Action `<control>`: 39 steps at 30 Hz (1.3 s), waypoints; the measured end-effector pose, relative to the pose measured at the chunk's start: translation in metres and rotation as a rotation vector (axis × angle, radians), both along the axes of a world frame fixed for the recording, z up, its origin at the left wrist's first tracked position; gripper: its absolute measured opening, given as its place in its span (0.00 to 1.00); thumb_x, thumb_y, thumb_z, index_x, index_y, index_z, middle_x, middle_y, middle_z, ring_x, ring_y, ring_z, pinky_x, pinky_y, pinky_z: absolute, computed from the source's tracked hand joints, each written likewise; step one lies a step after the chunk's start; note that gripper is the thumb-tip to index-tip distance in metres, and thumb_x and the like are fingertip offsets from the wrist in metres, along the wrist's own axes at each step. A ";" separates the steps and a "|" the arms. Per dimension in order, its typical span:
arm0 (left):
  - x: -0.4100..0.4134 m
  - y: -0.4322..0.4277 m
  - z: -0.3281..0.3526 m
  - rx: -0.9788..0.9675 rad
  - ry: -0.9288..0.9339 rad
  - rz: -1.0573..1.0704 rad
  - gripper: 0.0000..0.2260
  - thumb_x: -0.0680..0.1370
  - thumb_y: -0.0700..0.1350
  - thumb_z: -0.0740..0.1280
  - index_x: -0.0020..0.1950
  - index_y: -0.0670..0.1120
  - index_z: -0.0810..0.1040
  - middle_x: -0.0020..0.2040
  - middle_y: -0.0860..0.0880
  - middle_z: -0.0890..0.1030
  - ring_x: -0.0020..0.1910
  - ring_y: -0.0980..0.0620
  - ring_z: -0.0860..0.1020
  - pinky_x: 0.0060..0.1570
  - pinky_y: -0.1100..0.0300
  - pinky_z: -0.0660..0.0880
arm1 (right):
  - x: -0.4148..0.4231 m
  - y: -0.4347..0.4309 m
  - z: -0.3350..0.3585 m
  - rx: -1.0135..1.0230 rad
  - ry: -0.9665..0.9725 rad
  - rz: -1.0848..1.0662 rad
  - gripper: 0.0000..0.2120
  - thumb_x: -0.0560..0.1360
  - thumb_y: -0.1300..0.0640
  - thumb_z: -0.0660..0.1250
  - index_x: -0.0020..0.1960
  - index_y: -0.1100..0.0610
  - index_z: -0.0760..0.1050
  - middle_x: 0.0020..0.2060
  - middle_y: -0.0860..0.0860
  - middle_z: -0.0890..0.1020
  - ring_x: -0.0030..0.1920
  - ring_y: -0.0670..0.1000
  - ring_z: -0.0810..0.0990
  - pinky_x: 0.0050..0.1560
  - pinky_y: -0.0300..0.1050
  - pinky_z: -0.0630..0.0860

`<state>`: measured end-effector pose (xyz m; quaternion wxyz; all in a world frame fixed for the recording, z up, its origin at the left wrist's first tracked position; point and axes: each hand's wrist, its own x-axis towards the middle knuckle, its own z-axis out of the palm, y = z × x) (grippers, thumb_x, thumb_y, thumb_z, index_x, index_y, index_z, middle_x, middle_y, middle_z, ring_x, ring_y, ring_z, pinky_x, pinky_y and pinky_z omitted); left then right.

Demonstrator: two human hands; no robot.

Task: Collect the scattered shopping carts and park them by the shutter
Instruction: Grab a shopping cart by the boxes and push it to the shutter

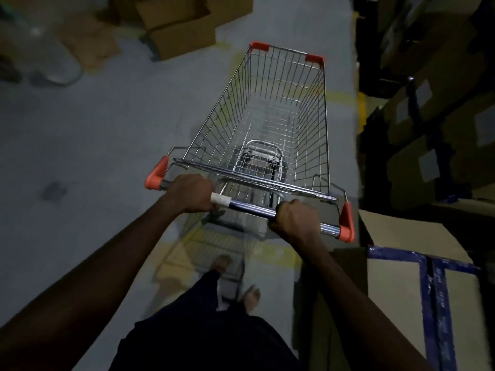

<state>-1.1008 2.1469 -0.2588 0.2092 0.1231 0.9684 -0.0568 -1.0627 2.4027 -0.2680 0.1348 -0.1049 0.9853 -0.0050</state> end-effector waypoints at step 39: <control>0.202 -0.509 -0.005 0.094 0.219 0.921 0.14 0.70 0.56 0.69 0.49 0.48 0.81 0.49 0.48 0.83 0.51 0.46 0.81 0.52 0.55 0.74 | -0.040 -0.587 -0.026 -0.003 0.352 1.010 0.15 0.70 0.46 0.62 0.34 0.56 0.74 0.27 0.54 0.75 0.27 0.57 0.77 0.28 0.43 0.71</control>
